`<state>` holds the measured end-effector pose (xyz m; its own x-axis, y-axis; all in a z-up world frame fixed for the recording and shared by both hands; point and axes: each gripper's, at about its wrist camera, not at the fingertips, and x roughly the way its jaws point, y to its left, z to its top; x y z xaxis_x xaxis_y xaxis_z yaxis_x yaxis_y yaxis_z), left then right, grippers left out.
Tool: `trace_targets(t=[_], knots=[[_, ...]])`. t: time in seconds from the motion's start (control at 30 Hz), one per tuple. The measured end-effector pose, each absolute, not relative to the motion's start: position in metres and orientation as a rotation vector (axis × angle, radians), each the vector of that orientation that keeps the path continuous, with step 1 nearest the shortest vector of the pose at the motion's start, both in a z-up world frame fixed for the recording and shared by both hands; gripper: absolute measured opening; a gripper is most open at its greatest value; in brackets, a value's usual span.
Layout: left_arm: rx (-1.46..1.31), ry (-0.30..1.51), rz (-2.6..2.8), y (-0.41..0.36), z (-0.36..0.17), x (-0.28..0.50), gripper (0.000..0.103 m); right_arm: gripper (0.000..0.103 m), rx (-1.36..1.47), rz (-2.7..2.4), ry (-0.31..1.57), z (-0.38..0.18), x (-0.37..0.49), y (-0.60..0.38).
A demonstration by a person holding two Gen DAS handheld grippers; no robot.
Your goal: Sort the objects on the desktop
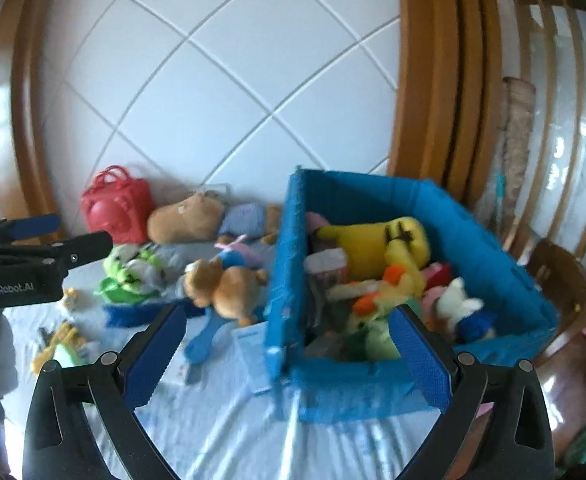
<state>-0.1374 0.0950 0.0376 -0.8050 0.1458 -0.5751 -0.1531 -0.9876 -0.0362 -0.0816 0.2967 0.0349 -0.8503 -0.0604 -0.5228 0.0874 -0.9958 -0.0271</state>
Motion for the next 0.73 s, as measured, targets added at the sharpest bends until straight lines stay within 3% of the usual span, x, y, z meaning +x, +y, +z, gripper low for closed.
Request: trace_targets(t=[0.27,0.73], knots=[[-0.958,-0.077,2.865,0.069,0.022,-0.093,0.103,0.103,0.86,-2.917,0.084,0.019,-0.054,0.275],[-0.953,-0.065,2.889,0.029,0.016,-0.054,0.103,0.103,0.841,-2.96,-0.007,0.009,-0.023,0.247]])
